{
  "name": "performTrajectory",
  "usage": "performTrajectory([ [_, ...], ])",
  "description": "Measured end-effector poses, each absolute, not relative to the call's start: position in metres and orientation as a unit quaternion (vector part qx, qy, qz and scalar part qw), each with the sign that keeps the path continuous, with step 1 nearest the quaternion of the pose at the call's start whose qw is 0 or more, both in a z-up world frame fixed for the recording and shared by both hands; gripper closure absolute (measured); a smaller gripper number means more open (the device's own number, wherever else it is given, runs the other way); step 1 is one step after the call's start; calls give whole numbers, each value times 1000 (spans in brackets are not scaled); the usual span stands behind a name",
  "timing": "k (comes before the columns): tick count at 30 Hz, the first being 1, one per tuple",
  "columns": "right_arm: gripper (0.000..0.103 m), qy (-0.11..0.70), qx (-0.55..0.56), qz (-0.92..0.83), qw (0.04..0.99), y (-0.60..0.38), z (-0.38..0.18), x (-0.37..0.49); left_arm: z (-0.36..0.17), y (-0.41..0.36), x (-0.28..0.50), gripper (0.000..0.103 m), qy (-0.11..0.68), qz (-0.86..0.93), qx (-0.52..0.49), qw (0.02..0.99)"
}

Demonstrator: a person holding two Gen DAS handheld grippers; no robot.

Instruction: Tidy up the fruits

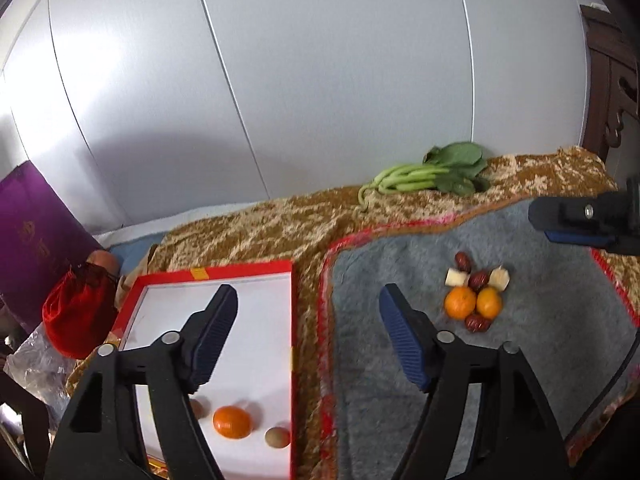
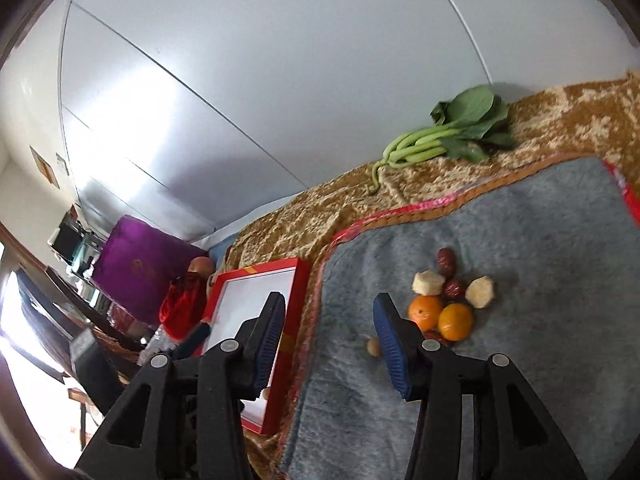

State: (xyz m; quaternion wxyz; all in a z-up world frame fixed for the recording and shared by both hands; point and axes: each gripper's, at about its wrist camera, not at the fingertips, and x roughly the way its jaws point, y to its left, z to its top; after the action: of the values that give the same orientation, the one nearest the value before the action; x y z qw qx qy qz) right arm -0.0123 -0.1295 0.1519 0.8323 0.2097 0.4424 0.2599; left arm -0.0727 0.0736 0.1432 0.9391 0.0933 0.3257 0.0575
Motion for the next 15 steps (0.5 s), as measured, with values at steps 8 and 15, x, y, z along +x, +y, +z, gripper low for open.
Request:
performTrajectory([
  [8, 49, 422, 174, 210, 864, -167, 157, -24, 159, 31, -58, 23, 310, 27, 82, 947],
  [15, 49, 449, 179, 184, 856, -182, 143, -14, 149, 17, -50, 23, 319, 23, 97, 942],
])
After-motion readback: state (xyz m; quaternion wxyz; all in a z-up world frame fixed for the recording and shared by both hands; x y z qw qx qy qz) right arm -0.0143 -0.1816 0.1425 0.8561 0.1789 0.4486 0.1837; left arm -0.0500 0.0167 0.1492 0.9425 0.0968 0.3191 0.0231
